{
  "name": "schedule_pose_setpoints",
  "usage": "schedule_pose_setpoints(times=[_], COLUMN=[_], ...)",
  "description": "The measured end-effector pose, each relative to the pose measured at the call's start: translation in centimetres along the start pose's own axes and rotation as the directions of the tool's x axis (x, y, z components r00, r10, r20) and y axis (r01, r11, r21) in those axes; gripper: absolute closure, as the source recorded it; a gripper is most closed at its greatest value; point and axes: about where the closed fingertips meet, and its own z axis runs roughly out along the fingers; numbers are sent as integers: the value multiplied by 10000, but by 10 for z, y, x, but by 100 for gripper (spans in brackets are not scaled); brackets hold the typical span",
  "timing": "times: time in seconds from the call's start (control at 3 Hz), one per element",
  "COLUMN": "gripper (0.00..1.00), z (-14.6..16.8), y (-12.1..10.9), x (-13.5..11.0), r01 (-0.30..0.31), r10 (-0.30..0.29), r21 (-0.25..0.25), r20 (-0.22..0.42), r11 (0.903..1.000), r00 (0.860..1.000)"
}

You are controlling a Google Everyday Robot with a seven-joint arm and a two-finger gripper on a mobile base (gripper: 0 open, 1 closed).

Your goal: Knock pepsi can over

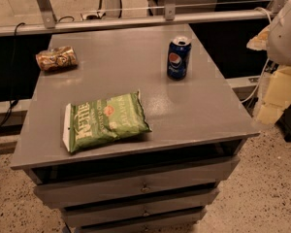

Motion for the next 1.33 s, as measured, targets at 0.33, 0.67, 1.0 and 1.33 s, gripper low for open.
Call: schedule_pose_setpoints(times=[0.33, 0.67, 1.0, 1.33], gripper=[0, 0, 0, 0], z=[0, 11, 55, 84], y=[0, -3, -35, -66], x=[0, -3, -17, -37], r01=[0, 9, -156, -378], r10=[0, 1, 194, 392], r21=[2, -192, -225, -103], r20=[1, 537, 1777, 2772], r11=[10000, 9998, 9996, 9992], r00=[10000, 9986, 9839, 9600])
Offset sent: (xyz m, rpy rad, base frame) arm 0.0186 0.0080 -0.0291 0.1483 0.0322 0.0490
